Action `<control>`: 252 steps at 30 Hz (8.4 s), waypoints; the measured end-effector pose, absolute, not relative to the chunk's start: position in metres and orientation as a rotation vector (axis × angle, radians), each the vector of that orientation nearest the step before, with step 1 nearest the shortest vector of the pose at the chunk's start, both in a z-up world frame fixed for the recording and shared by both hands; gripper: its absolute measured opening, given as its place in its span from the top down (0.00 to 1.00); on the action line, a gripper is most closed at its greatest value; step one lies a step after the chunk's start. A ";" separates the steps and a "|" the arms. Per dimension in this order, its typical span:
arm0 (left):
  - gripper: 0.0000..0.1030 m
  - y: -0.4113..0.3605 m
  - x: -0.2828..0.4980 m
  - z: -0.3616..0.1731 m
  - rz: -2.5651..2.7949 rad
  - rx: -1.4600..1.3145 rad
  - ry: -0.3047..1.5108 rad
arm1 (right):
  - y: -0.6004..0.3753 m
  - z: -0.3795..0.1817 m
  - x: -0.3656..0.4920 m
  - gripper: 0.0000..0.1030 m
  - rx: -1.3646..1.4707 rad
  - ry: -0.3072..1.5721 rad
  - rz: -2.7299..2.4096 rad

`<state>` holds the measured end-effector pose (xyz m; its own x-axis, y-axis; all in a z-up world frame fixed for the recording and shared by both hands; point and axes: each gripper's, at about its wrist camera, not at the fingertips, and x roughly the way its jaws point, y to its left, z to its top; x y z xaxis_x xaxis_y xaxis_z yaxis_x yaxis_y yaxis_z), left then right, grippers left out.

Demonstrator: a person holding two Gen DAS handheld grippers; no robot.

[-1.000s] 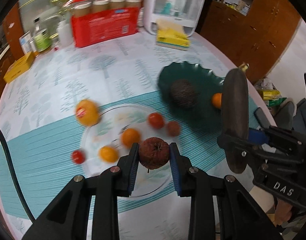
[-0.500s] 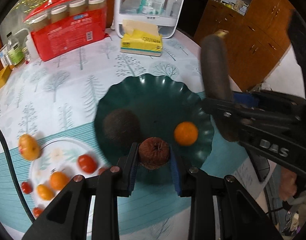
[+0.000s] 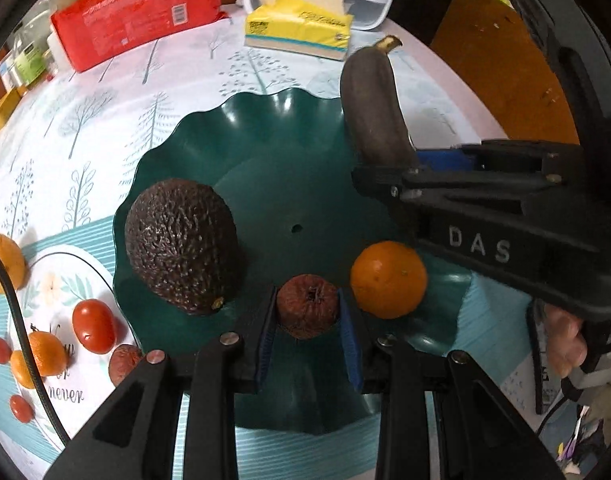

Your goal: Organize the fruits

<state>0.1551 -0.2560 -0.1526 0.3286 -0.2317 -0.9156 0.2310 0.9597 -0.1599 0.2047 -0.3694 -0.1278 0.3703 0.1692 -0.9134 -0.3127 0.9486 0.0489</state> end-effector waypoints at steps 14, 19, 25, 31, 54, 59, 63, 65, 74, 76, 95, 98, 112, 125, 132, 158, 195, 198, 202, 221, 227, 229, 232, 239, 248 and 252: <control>0.54 -0.257 0.165 -0.167 -0.247 -0.003 1.209 | -0.357 -0.150 0.212 0.68 -0.182 1.198 0.360; 0.38 -0.258 0.159 -0.167 -0.244 0.005 1.212 | -0.359 -0.145 0.212 0.65 -0.157 1.191 0.356; 0.27 -0.250 0.154 -0.156 -0.250 -0.015 1.215 | -0.361 -0.131 0.206 0.64 -0.145 1.162 0.355; 0.25 -0.247 0.146 -0.146 -0.255 -0.005 1.195 | -0.362 -0.112 0.197 0.64 -0.103 1.119 0.360; 0.17 -0.204 0.109 -0.105 -0.223 0.051 1.123 | -0.350 -0.098 0.151 0.64 -0.051 1.093 0.284; 0.17 -0.174 0.098 -0.085 -0.221 0.051 1.086 | -0.340 -0.081 0.134 0.64 -0.023 1.066 0.255; 0.17 -0.144 0.094 -0.071 -0.208 0.046 1.067 | -0.322 -0.067 0.120 0.64 -0.008 1.047 0.246; 0.17 -0.124 0.092 -0.064 -0.196 0.038 1.059 | -0.310 -0.060 0.115 0.64 0.002 1.036 0.246; 0.17 -0.032 0.094 -0.048 -0.120 0.014 1.032 | -0.244 -0.041 0.104 0.64 0.043 0.995 0.278; 0.17 -0.014 0.097 -0.048 -0.106 0.013 1.029 | -0.229 -0.041 0.105 0.63 0.047 0.991 0.288; 0.17 0.060 0.176 -0.109 -0.179 0.009 1.097 | -0.137 -0.128 0.125 0.63 0.160 1.141 0.256; 0.17 0.053 0.187 -0.122 -0.209 0.009 1.120 | -0.131 -0.140 0.129 0.63 0.168 1.158 0.231; 0.35 0.034 0.209 -0.165 -0.262 -0.049 1.149 | -0.121 -0.160 0.138 0.58 0.212 1.158 0.210; 0.53 0.031 0.205 -0.162 -0.274 -0.047 1.121 | -0.119 -0.162 0.138 0.61 0.217 1.158 0.244; 0.53 0.034 0.189 -0.132 -0.263 -0.024 1.078 | -0.121 -0.150 0.129 0.61 0.216 1.133 0.259; 0.53 -0.116 0.142 -0.002 -0.397 0.189 0.947 | -0.268 -0.011 0.091 0.61 0.119 0.916 0.147; 0.28 -0.250 0.257 -0.147 -0.411 0.355 1.206 | -0.348 -0.137 0.177 0.58 0.197 1.164 0.235; 0.27 -0.249 0.255 -0.139 -0.416 0.354 1.188 | -0.346 -0.135 0.177 0.56 0.186 1.154 0.237; 0.27 -0.245 0.248 -0.129 -0.413 0.338 1.176 | -0.346 -0.130 0.174 0.56 0.189 1.140 0.239; 0.27 -0.193 0.191 -0.072 -0.376 0.192 1.131 | -0.343 -0.093 0.140 0.56 0.180 1.063 0.186; 0.27 -0.180 0.166 -0.043 -0.376 0.174 1.087 | -0.336 -0.072 0.122 0.56 0.188 1.024 0.172; 0.27 -0.176 0.158 -0.033 -0.377 0.178 1.067 | -0.333 -0.063 0.116 0.56 0.193 1.007 0.165; 0.27 -0.166 0.146 -0.019 -0.374 0.179 1.039 | -0.329 -0.050 0.105 0.56 0.201 0.978 0.153; 0.27 -0.125 0.123 0.009 -0.349 0.148 0.992 | -0.307 -0.022 0.082 0.56 0.193 0.925 0.148; 0.24 -0.048 0.093 0.022 -0.295 0.091 0.948 | -0.252 -0.007 0.063 0.56 0.153 0.903 0.180; 0.24 -0.007 0.087 0.013 -0.258 0.053 0.958 | -0.222 -0.009 0.060 0.56 0.127 0.911 0.200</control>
